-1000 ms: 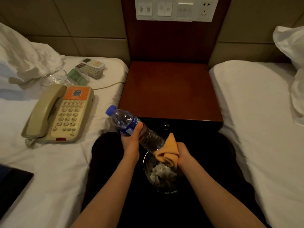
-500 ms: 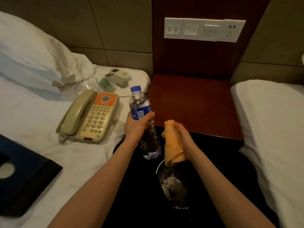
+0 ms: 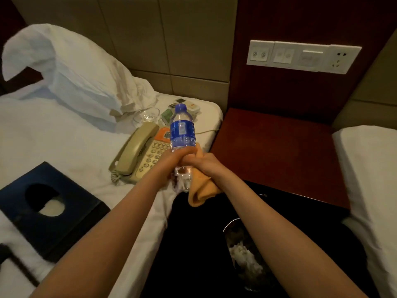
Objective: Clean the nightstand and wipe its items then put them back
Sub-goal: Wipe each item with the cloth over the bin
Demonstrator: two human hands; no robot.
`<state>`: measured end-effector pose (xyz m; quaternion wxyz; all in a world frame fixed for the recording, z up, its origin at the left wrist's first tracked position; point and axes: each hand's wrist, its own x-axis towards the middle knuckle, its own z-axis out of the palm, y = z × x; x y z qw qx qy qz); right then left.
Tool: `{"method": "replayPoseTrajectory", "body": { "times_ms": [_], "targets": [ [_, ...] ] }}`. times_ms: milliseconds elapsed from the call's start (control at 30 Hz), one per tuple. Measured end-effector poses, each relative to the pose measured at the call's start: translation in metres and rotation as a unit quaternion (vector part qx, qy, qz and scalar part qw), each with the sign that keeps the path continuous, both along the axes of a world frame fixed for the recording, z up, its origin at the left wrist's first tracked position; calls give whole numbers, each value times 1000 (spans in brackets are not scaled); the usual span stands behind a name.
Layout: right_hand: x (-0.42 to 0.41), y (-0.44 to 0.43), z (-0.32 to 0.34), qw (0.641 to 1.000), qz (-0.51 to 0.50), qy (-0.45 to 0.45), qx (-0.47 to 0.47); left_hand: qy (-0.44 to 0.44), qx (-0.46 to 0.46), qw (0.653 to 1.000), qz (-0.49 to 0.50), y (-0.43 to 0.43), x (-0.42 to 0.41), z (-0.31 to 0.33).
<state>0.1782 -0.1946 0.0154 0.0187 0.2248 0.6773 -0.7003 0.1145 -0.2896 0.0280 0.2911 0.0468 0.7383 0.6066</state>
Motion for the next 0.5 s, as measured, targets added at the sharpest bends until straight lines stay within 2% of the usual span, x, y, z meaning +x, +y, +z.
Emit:
{"method": "replayPoseTrajectory", "body": {
  "times_ms": [100,233,300,400,500],
  "targets": [
    [-18,-21,4,1000,-2,-5,-11,-29,-25,999,6,-21,-15,12],
    [-35,-44,21,999,44,22,1,37,-61,994,79,-49,-32,25],
    [-46,-51,29,998,58,4,-9,78,-99,985,120,-65,-42,23],
    [-62,-63,42,998,31,-41,-44,134,-189,962,148,-86,-55,23],
    [-78,-69,48,998,-7,-51,-45,176,-260,938,147,-105,-73,26]
  ]
}}
